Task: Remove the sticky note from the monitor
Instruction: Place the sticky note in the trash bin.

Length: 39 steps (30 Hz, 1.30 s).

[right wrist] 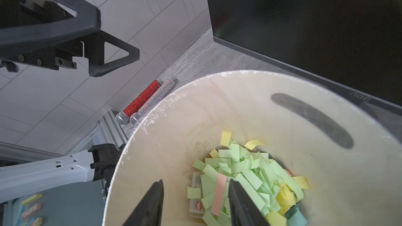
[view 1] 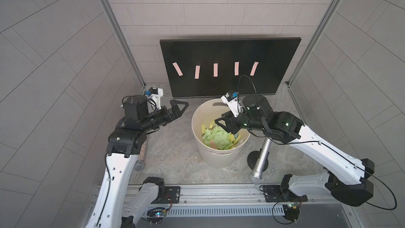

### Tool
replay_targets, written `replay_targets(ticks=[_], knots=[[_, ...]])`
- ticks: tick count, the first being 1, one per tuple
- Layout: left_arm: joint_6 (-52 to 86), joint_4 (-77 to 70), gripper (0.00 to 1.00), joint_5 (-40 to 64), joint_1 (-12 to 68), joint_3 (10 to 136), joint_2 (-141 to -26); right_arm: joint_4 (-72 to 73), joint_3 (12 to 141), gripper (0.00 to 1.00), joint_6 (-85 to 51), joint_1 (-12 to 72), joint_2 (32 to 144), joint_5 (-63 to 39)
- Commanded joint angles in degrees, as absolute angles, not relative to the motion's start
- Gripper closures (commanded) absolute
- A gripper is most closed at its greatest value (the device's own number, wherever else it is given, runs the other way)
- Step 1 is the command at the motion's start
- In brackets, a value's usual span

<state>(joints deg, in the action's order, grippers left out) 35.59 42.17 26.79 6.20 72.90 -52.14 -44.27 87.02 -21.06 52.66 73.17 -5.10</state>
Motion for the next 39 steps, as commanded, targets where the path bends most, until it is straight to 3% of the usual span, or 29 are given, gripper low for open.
replay_targets(ticks=[1,16,23,31,39], knots=[[35.25,42.56,0.00,27.27,6.43,72.06,-52.18,-45.79,88.91,0.45,-19.73,51.19,71.91,-2.62],[34.98,40.79,0.00,26.39,6.43,69.08,-52.09,-37.60,84.05,0.34,-28.62,23.88,67.06,-19.44],[34.56,40.26,0.00,26.02,6.42,68.06,-52.38,-26.49,77.89,0.32,-38.30,11.70,66.86,-28.69],[34.45,39.76,0.00,25.93,6.49,67.40,-52.95,-10.57,71.17,0.31,-50.30,4.47,68.54,-31.59],[34.66,39.46,0.00,26.20,6.42,67.13,-53.06,4.76,67.53,0.31,-62.71,3.03,73.54,-33.29]])
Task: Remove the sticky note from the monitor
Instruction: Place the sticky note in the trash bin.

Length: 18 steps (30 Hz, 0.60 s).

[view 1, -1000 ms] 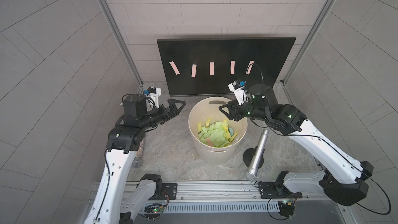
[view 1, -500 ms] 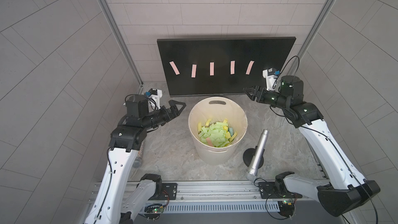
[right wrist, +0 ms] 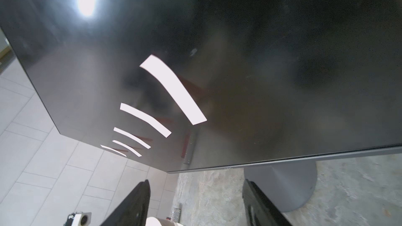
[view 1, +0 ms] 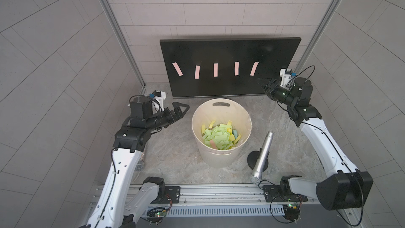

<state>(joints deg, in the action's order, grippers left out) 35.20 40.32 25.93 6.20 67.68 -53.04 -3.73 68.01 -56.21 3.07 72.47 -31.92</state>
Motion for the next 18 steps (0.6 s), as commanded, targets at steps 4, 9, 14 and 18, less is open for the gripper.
replay_targets(ticks=[4,9,14,18], knots=[[34.54,39.46,0.00,26.17,6.42,67.26,-53.24,9.88,66.74,0.31,-67.10,3.05,75.94,-33.52],[35.10,38.82,0.00,26.44,6.47,67.21,-53.44,14.97,66.84,0.32,-70.99,3.03,78.40,-33.64],[35.16,38.70,0.00,26.54,6.42,67.41,-53.77,17.55,68.40,0.35,-73.52,3.20,81.17,-33.61],[35.52,38.30,0.00,26.69,6.50,67.27,-53.96,18.58,69.12,0.36,-74.50,3.91,82.65,-33.32]])
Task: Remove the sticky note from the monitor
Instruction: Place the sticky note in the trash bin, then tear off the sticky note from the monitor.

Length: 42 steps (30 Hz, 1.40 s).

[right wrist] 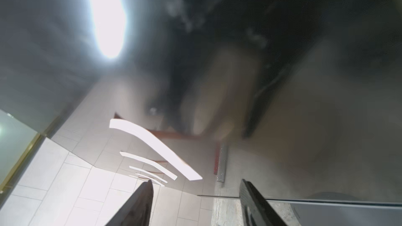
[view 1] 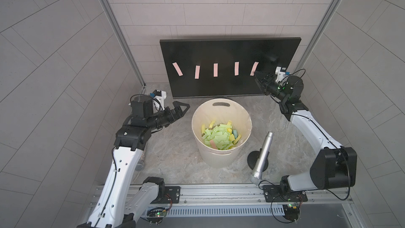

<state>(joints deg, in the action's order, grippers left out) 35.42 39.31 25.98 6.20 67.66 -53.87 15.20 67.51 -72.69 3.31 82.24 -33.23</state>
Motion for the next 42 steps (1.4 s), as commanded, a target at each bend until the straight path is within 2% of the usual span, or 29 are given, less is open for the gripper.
replay_targets(ticks=[1,12,20,27,42], knots=[[35.59,38.16,0.00,26.78,6.55,67.17,-53.99,18.90,69.28,0.37,-74.69,4.06,82.98,-33.17],[34.98,38.52,0.00,26.45,6.43,67.43,-54.40,20.56,71.86,0.43,-75.23,5.64,85.83,-32.38],[34.55,38.80,0.00,26.37,6.46,67.86,-54.69,21.18,72.42,0.51,-75.55,5.71,86.70,-31.83],[34.37,38.95,0.00,26.35,6.53,68.01,-54.67,21.24,72.10,0.61,-75.45,5.72,86.75,-31.37],[34.23,39.22,0.00,26.10,6.52,67.98,-54.33,20.76,71.77,0.90,-75.09,5.64,86.07,-31.29]])
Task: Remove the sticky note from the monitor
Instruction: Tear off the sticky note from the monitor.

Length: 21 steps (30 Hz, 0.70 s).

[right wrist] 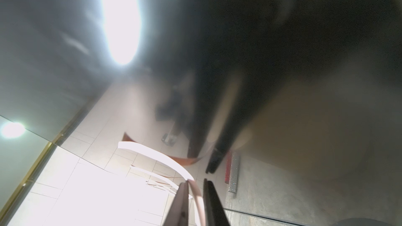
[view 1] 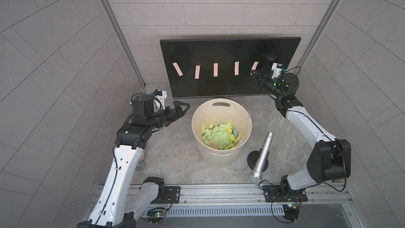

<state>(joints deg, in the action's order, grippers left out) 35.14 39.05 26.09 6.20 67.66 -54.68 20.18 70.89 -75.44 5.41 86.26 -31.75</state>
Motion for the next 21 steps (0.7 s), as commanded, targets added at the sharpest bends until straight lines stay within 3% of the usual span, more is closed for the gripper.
replay_targets(ticks=[1,6,21], knots=[[34.21,39.36,0.00,26.10,6.50,67.88,-54.18,20.73,71.68,0.92,-75.02,5.63,85.96,-31.22],[34.20,39.55,0.00,26.02,6.38,67.74,-53.84,20.33,71.17,1.00,-74.73,5.54,85.14,-31.22],[34.96,39.73,0.00,26.10,6.40,67.50,-52.79,17.14,70.01,1.00,-72.97,5.63,79.73,-31.97]])
